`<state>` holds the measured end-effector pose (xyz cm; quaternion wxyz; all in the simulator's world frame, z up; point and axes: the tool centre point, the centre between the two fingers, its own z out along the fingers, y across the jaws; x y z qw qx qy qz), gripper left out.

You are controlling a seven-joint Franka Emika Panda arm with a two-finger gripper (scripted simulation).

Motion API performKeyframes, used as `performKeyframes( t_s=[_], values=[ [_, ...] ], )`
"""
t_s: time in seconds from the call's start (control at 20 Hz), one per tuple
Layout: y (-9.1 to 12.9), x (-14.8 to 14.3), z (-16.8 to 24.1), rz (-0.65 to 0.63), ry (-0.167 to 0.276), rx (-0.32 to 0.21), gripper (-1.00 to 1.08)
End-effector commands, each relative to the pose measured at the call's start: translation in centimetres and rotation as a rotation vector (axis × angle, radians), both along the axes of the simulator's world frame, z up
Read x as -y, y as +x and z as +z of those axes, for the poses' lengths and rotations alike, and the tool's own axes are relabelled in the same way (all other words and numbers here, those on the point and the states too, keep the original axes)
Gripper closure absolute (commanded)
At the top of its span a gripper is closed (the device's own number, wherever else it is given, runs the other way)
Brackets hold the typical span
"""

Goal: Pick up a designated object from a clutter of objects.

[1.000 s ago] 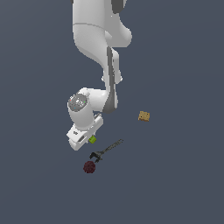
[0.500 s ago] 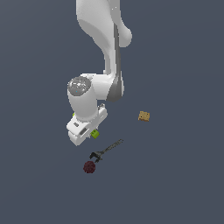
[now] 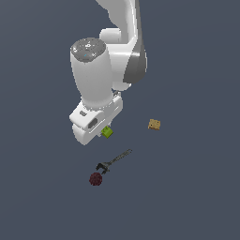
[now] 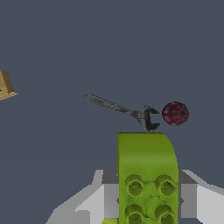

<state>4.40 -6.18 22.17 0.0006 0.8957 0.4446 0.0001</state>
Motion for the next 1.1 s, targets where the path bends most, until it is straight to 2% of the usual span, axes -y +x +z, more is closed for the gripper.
performKeyframes(
  t_s=[0.0,0.5,1.05],
  values=[
    [0.2,-0.8,2.8,0.0,0.0,-0.001,1.08],
    [1.3,-3.3,10.8,0.0,0.0,-0.001,1.08],
    [1.9,-4.0,13.3,0.0,0.001,-0.001,1.08]
  ],
)
